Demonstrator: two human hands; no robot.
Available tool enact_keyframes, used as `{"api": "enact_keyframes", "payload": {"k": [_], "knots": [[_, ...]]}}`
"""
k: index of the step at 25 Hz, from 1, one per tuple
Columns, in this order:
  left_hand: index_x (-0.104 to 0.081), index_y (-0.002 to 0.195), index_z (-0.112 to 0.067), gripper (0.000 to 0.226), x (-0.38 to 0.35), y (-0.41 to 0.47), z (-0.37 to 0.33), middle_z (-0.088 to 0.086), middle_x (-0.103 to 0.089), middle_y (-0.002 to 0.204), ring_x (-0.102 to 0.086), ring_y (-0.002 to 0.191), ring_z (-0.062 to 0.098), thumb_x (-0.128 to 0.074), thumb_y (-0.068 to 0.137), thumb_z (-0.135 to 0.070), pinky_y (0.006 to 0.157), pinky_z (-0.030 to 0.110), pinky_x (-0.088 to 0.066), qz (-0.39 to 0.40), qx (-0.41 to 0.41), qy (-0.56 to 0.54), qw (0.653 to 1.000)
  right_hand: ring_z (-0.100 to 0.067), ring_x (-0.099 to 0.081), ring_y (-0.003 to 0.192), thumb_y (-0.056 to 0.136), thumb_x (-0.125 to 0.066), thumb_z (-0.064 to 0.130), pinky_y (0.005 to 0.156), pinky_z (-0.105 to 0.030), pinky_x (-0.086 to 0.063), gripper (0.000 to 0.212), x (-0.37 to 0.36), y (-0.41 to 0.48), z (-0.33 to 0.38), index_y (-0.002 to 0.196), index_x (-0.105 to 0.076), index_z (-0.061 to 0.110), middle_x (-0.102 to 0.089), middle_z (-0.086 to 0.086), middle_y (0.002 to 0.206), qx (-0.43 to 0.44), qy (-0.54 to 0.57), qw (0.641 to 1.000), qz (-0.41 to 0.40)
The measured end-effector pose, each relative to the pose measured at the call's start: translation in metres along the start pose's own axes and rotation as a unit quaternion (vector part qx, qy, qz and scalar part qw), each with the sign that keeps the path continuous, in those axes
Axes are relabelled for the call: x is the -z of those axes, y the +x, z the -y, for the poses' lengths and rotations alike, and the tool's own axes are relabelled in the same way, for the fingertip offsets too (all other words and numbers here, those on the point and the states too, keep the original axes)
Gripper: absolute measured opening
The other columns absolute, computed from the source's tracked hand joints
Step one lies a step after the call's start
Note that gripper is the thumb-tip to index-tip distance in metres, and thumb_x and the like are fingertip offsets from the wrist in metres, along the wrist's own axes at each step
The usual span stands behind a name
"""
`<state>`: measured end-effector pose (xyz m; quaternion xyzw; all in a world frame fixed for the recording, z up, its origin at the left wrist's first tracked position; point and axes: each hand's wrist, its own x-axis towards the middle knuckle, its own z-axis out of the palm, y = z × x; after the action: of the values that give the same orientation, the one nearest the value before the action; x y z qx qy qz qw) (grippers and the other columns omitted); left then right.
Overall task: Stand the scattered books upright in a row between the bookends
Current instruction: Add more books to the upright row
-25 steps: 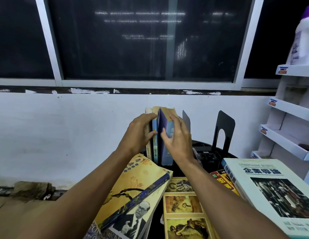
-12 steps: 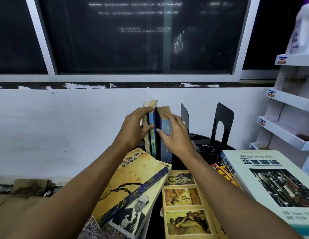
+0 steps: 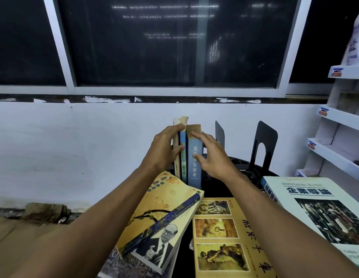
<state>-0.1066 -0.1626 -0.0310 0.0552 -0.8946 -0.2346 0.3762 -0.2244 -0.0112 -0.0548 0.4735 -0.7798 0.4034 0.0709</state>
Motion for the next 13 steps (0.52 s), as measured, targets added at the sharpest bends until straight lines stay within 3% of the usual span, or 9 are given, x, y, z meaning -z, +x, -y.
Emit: {"api": "enact_keyframes", "payload": {"k": [3,7,10,11,13], "knots": [[-0.053,0.144,-0.019,0.059,-0.001,0.000,0.000,-0.001,-0.056,0.144,-0.050,0.132,0.013,-0.075,0.089,-0.011,0.106,0.016,-0.035,0.002,0.001,-0.001,1.000,-0.016,-0.034,0.144,0.095,-0.068,0.015,0.117,-0.037,-0.033,0.065,-0.003,-0.001,0.001,0.150,-0.039,0.036,-0.036,0.005,0.156,-0.002,0.008,1.000,-0.011],[-0.052,0.143,-0.018,0.058,0.000,-0.001,0.001,0.000,-0.056,0.142,-0.051,0.128,0.013,-0.074,0.090,-0.010,0.101,0.015,-0.038,0.005,0.006,0.000,1.000,-0.009,-0.039,0.135,0.098,-0.064,0.014,0.102,-0.018,-0.031,0.058,0.002,-0.003,0.007,0.147,-0.040,0.033,-0.039,0.006,0.149,0.002,0.009,1.000,0.012],[-0.048,0.145,-0.018,0.060,0.003,-0.002,0.001,0.001,-0.053,0.144,-0.050,0.129,0.017,-0.073,0.091,-0.009,0.104,0.030,-0.049,0.019,0.009,0.001,1.000,-0.007,-0.042,0.126,0.099,-0.061,0.012,0.087,-0.002,-0.029,0.057,0.008,0.002,0.010,0.146,-0.038,0.033,-0.038,0.004,0.147,-0.010,-0.005,0.999,0.051],[-0.045,0.147,-0.019,0.063,0.005,-0.003,-0.001,0.002,-0.050,0.147,-0.049,0.131,0.018,-0.072,0.091,-0.010,0.105,0.036,-0.050,0.033,0.010,0.005,0.999,-0.009,-0.042,0.129,0.099,-0.061,0.012,0.090,-0.002,-0.030,0.058,0.010,0.002,0.011,0.147,-0.036,0.033,-0.037,0.003,0.149,-0.010,-0.006,0.998,0.061],[-0.039,0.152,-0.020,0.068,0.008,-0.006,-0.005,0.002,-0.042,0.154,-0.044,0.137,0.020,-0.071,0.092,-0.013,0.109,0.041,-0.047,0.062,0.007,0.024,0.998,-0.014,-0.037,0.139,0.099,-0.062,0.015,0.107,-0.017,-0.032,0.065,0.015,-0.002,0.012,0.151,-0.031,0.038,-0.032,0.004,0.156,-0.006,-0.001,0.997,0.078]]}}
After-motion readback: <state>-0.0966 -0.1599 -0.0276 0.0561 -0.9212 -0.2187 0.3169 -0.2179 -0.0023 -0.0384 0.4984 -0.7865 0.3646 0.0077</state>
